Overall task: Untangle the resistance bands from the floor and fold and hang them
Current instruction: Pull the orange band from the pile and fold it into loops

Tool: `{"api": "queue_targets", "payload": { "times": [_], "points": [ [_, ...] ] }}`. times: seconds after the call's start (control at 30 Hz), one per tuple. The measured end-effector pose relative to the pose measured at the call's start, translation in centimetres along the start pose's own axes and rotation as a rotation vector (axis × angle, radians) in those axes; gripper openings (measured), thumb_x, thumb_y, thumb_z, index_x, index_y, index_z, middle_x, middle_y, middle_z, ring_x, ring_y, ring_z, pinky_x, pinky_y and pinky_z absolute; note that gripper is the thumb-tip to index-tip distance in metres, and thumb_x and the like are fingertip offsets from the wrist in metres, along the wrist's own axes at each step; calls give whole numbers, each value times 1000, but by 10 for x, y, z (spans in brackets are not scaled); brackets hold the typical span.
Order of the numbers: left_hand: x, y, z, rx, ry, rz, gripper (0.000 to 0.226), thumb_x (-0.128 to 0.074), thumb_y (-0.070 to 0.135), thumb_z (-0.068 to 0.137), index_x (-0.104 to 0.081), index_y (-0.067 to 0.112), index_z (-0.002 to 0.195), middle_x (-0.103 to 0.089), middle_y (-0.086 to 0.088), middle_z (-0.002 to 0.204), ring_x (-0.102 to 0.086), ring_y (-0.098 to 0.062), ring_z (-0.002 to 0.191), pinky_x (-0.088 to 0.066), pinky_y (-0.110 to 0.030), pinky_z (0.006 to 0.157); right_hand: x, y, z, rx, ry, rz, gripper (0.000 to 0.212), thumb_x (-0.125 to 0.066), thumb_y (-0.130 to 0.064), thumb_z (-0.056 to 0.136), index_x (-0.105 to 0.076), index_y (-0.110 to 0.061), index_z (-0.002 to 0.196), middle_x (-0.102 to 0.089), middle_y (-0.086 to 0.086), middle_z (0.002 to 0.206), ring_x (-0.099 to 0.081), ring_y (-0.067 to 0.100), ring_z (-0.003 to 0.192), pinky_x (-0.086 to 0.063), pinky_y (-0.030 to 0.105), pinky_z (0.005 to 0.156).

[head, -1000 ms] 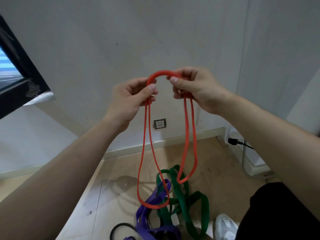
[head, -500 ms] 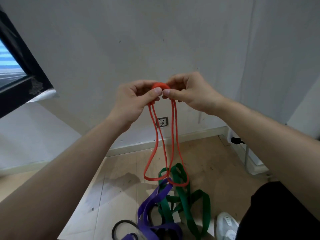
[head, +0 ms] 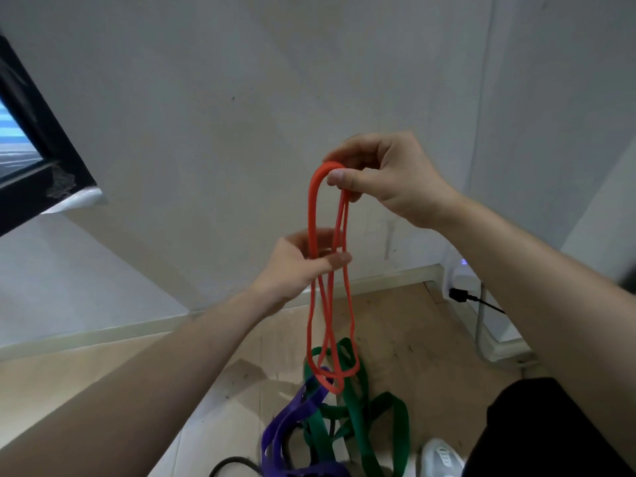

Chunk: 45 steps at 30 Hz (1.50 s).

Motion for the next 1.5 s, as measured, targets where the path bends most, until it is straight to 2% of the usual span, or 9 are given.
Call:
{"api": "queue_targets", "payload": {
  "times": [0.13, 0.23, 0.53, 0.83, 1.0, 1.2, 1.33, 1.43, 1.5],
  "points": [
    [-30, -29, -1, 50, -22, 17, 20, -80, 20, 82, -75, 20, 101, -77, 6, 100, -72, -5, 94, -54, -22, 83, 10, 1, -3, -8, 33, 158, 13, -72, -5, 89, -72, -9, 102, -76, 9, 87, -73, 23, 82, -58, 31, 68],
    [-39, -39, -2, 73, -18, 34, 12, -80, 20, 83, -77, 18, 94, -78, 5, 94, -73, -6, 90, -54, -22, 81, 22, 9, -5, -47, 97, 273, 12, -69, -2, 91, -71, -6, 102, -76, 11, 88, -73, 24, 82, -58, 32, 68],
    [-31, -55, -4, 82, -79, 62, 16, -78, 16, 85, -76, 13, 100, -78, -5, 95, -75, -21, 92, -61, -39, 88, 67, 47, -14, -149, 313, 442, 9, -63, -1, 95, -66, -5, 102, -74, 8, 84, -69, 24, 80, -57, 34, 68],
    [0, -47, 1, 79, -56, 91, 16, -77, 9, 84, -76, 7, 100, -77, -17, 91, -75, -27, 85, -62, -31, 80, 105, 106, -33, -286, 489, 552, 8, -57, 3, 98, -63, -3, 99, -72, 12, 83, -70, 24, 78, -59, 35, 72],
    [35, -27, -1, 34, 88, 33, 14, -74, 6, 86, -75, 3, 99, -76, -22, 90, -74, -23, 79, -62, -27, 75, 101, 149, -55, -507, 357, 494, 17, -54, 9, 96, -64, -6, 99, -75, 12, 87, -73, 27, 88, -62, 40, 75],
    [45, 7, -6, -60, 79, 51, 12, -70, 9, 89, -76, 14, 98, -78, -9, 86, -76, -19, 80, -59, -21, 74, 68, 178, -75, -721, -100, 23, 23, -64, 5, 93, -68, -7, 112, -78, 6, 107, -72, 24, 109, -55, 48, 100],
    [43, 24, -8, -94, 35, 105, 13, -69, 10, 89, -76, 14, 99, -77, -5, 81, -73, -13, 75, -56, -18, 70, 31, 156, -66, -665, -412, -241, 40, -73, 2, 87, -68, -20, 120, -72, 2, 117, -66, 24, 113, -54, 40, 101],
    [34, 31, -11, -76, -22, 140, 11, -70, 8, 89, -77, 12, 96, -76, -2, 75, -71, -10, 71, -55, -16, 67, -10, 114, -51, -552, -507, -123, 58, -79, -12, 85, -56, -24, 137, -63, -6, 133, -58, 12, 123, -51, 32, 102],
    [29, 33, -12, -67, -59, 182, 13, -72, 12, 88, -77, 11, 99, -77, -2, 77, -73, -11, 73, -55, -16, 67, -39, 90, -43, -459, -501, -57, 54, -80, -20, 85, -59, -19, 135, -67, -3, 127, -63, 13, 118, -54, 31, 100]
  ]
}}
Point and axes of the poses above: each hand's wrist, its own z-axis towards the middle knuckle, its own x-axis out of the back of the hand, y = z × x, the point moved 7 cm from there along z, towards the middle knuckle
